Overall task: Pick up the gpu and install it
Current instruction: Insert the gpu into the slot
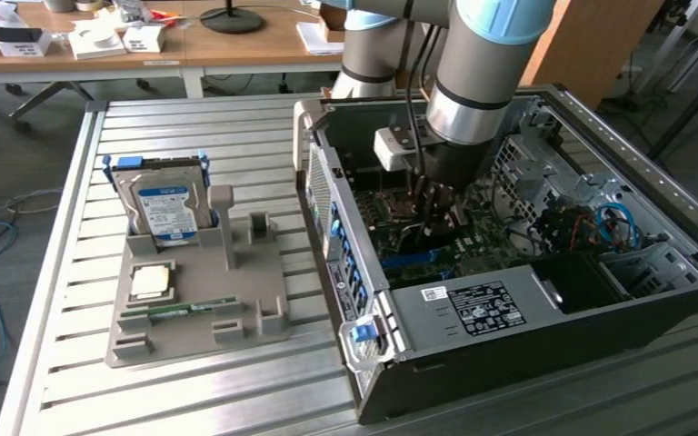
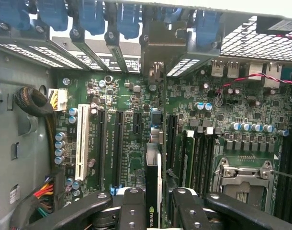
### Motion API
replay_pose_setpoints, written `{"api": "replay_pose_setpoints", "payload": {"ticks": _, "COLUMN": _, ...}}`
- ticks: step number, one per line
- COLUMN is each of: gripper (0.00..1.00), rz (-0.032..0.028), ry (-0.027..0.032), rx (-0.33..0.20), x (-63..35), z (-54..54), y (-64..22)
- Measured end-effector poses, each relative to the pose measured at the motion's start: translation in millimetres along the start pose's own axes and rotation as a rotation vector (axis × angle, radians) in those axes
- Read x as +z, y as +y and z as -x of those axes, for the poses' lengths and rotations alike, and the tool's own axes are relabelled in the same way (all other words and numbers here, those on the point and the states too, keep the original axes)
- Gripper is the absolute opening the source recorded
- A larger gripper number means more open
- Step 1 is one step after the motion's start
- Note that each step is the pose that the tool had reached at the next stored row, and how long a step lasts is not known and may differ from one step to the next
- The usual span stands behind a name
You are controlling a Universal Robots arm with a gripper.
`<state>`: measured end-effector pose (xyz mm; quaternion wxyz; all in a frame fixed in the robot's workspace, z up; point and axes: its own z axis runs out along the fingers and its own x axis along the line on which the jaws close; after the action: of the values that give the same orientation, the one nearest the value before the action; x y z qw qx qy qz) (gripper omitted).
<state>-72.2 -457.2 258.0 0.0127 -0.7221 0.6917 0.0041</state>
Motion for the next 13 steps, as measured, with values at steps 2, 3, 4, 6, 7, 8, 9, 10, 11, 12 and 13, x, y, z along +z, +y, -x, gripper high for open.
{"api": "replay_pose_setpoints", "payload": {"ticks": 2, "gripper": 0.26, "rz": 0.0000, "ry": 0.0001, "rx": 0.000, "x": 0.0, "z": 0.0, "y": 0.1}}
{"api": "replay_pose_setpoints", "payload": {"ticks": 3, "gripper": 0.26, "rz": 0.0000, "ry": 0.0001, "rx": 0.000, "x": 0.0, "z": 0.0, "y": 0.1}}
{"api": "replay_pose_setpoints", "payload": {"ticks": 4, "gripper": 0.26, "rz": 0.0000, "ry": 0.0001, "rx": 0.001, "x": 0.0, "z": 0.0, "y": 0.1}}
{"api": "replay_pose_setpoints", "payload": {"ticks": 6, "gripper": 0.26, "rz": 0.0001, "ry": 0.0002, "rx": 0.003, "x": 0.0, "z": 0.0, "y": 0.1}}
{"api": "replay_pose_setpoints", "payload": {"ticks": 7, "gripper": 0.26, "rz": 0.0000, "ry": 0.0002, "rx": 0.005, "x": 0.0, "z": 0.0, "y": 0.1}}
{"api": "replay_pose_setpoints", "payload": {"ticks": 8, "gripper": 0.26, "rz": 0.0000, "ry": 0.0003, "rx": 0.006, "x": 0.0, "z": 0.0, "y": 0.2}}
{"api": "replay_pose_setpoints", "payload": {"ticks": 9, "gripper": 0.26, "rz": -0.0001, "ry": 0.0002, "rx": 0.008, "x": 0.1, "z": 0.0, "y": 0.1}}
{"api": "replay_pose_setpoints", "payload": {"ticks": 10, "gripper": 0.26, "rz": -0.0002, "ry": 0.0003, "rx": 0.010, "x": 0.1, "z": 0.0, "y": 0.1}}
{"api": "replay_pose_setpoints", "payload": {"ticks": 11, "gripper": 0.26, "rz": -0.0002, "ry": 0.0002, "rx": 0.011, "x": 0.1, "z": 0.0, "y": 0.1}}
{"api": "replay_pose_setpoints", "payload": {"ticks": 12, "gripper": 0.26, "rz": -0.0002, "ry": 0.0003, "rx": 0.011, "x": 0.1, "z": 0.0, "y": 0.1}}
{"api": "replay_pose_setpoints", "payload": {"ticks": 13, "gripper": 0.26, "rz": -0.0002, "ry": 0.0008, "rx": 0.012, "x": 0.2, "z": 0.0, "y": 0.1}}
